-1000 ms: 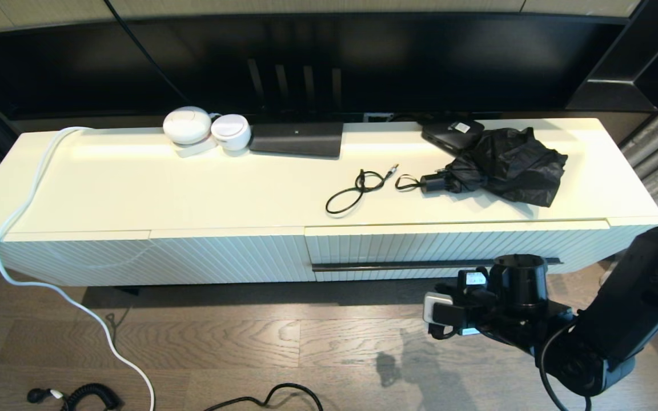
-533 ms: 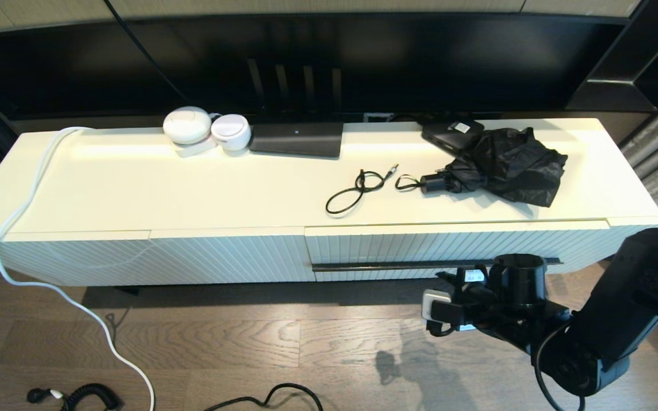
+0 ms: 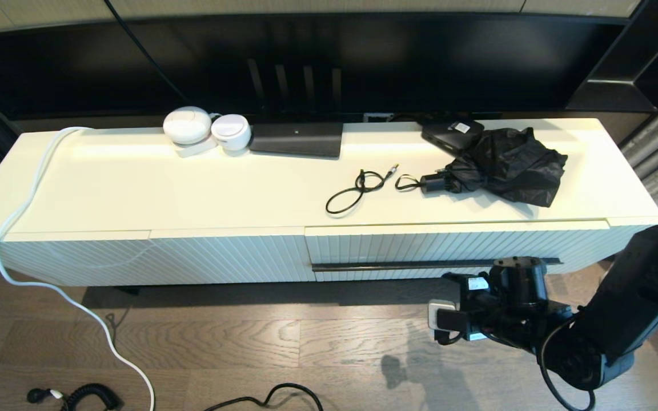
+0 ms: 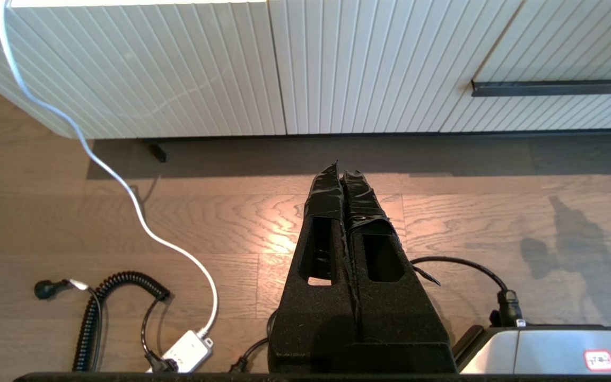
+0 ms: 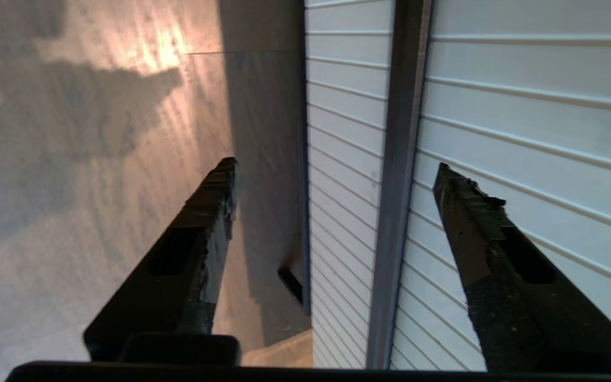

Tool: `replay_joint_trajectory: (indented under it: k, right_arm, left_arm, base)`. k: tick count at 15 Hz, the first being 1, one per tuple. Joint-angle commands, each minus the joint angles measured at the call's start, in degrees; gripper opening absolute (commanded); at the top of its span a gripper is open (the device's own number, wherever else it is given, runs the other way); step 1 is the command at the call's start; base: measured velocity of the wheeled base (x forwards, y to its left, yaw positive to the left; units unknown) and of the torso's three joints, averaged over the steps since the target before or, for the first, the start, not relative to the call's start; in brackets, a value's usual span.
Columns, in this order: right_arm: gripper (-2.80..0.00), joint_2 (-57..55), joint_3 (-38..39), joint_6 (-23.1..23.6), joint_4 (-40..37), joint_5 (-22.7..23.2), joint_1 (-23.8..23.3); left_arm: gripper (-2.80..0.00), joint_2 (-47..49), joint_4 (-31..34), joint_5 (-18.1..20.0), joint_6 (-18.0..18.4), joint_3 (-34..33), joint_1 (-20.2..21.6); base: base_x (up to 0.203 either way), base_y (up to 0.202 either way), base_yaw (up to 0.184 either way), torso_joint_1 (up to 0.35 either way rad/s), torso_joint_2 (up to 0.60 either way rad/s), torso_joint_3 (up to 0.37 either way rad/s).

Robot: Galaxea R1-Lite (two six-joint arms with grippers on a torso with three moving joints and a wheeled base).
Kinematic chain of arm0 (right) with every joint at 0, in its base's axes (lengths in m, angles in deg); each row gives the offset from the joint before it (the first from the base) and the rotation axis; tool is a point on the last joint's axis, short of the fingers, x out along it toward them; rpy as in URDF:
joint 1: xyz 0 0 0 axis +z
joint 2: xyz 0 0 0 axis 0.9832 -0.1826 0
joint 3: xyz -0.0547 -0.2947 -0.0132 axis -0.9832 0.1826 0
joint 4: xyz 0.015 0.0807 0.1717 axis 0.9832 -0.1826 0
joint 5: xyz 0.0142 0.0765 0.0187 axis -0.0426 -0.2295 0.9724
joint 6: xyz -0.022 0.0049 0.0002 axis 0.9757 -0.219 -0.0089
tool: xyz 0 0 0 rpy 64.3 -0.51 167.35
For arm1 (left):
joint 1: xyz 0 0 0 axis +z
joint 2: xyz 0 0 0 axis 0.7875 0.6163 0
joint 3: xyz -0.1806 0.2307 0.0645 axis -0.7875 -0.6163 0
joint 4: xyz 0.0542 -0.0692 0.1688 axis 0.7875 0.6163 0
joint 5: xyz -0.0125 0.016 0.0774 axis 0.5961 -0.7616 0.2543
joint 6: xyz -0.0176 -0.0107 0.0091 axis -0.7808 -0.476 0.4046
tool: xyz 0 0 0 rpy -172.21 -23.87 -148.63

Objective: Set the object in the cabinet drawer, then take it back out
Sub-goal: Open the drawer

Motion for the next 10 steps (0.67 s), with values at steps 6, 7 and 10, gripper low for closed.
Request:
replay_joint_trajectory:
  k: [6, 7, 10]
  right_arm:
    - [0.0, 0.09, -8.28, -0.38, -12.3, -0.1, -0.3]
    - [0.0, -1.39, -9.55, -0.4, -12.45, -0.15, -0.26]
    - [0.0, -3.39, -12.35, -1.52, -12.51, -0.17, -0.22]
  left_arm:
    - [-2.8, 0.0, -0.04, 0.0, -0.02, 0.0, 0.0]
    - [-2.8, 0.0, -0.04, 0.0, -0.02, -0.01, 0.0]
    - [-2.8, 0.0, -0.04, 0.0, -0.02, 0.0, 0.0]
  base:
    - [0.0, 0.0, 0.0, 0.0, 0.0, 0.0]
    - [0.0, 0.0, 0.0, 0.0, 0.0, 0.0]
    - [0.0, 0.0, 0.0, 0.0, 0.0, 0.0]
